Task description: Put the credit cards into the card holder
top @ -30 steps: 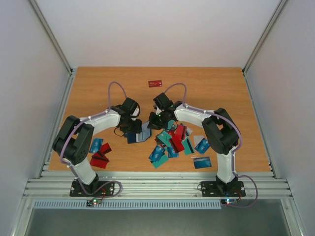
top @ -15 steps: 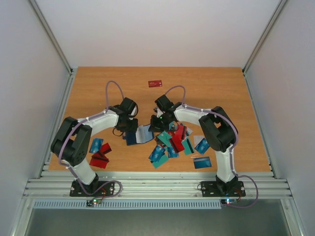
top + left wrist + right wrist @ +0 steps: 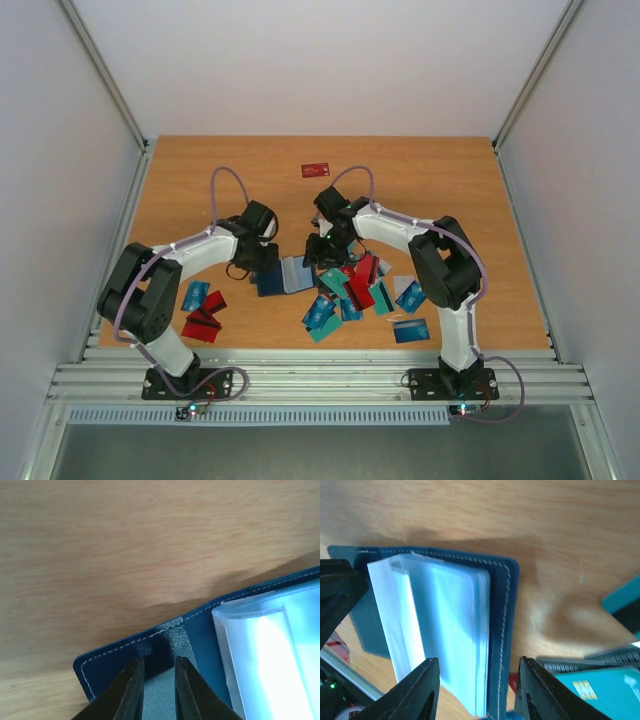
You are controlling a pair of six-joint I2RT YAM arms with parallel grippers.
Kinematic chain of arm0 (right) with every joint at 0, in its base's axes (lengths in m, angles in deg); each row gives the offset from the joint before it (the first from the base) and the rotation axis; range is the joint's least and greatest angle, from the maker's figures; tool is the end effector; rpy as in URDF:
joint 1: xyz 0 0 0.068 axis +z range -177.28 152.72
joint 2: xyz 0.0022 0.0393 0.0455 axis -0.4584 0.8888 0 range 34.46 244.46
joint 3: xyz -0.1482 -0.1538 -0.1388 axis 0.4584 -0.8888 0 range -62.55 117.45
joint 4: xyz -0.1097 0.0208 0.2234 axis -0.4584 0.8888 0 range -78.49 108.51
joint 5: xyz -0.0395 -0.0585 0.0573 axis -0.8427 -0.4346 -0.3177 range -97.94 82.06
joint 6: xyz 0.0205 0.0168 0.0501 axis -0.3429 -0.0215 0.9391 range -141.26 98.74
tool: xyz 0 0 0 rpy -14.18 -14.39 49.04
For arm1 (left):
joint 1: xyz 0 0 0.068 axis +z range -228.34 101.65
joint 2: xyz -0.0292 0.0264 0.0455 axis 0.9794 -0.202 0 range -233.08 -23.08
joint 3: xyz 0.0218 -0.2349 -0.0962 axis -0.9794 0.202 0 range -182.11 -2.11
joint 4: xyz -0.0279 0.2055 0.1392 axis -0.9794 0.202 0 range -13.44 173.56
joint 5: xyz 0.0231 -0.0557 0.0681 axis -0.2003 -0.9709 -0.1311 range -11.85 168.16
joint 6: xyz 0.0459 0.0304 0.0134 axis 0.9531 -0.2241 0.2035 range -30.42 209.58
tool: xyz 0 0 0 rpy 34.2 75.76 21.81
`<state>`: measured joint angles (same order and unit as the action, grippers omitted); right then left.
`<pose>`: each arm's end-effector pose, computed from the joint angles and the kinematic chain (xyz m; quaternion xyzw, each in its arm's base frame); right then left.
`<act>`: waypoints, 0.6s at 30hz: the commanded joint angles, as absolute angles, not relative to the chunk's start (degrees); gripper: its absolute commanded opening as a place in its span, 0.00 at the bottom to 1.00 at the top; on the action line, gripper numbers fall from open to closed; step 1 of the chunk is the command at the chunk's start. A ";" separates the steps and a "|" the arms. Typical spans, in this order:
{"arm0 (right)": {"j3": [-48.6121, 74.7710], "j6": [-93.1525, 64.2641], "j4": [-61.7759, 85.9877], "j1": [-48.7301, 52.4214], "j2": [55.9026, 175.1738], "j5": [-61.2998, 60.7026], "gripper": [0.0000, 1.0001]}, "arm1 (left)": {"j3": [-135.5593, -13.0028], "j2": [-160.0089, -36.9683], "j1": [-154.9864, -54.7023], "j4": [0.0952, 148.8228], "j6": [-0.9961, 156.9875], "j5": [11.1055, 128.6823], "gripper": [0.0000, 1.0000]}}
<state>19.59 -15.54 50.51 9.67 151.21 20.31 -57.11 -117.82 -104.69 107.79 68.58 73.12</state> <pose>0.2975 0.2474 0.1454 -0.2919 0.9150 0.2753 0.0409 0.2623 -0.1337 0.1481 0.0532 0.9839 -0.1059 0.1339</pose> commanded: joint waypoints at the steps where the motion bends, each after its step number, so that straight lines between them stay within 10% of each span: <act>1: 20.48 -19.35 55.89 9.39 146.30 18.44 0.47 | -55.31 -117.18 -104.28 107.82 68.81 72.05 0.19; 18: 15.93 -11.41 42.59 11.19 149.68 33.55 0.49 | -55.64 -118.40 -103.92 108.43 68.51 67.07 0.15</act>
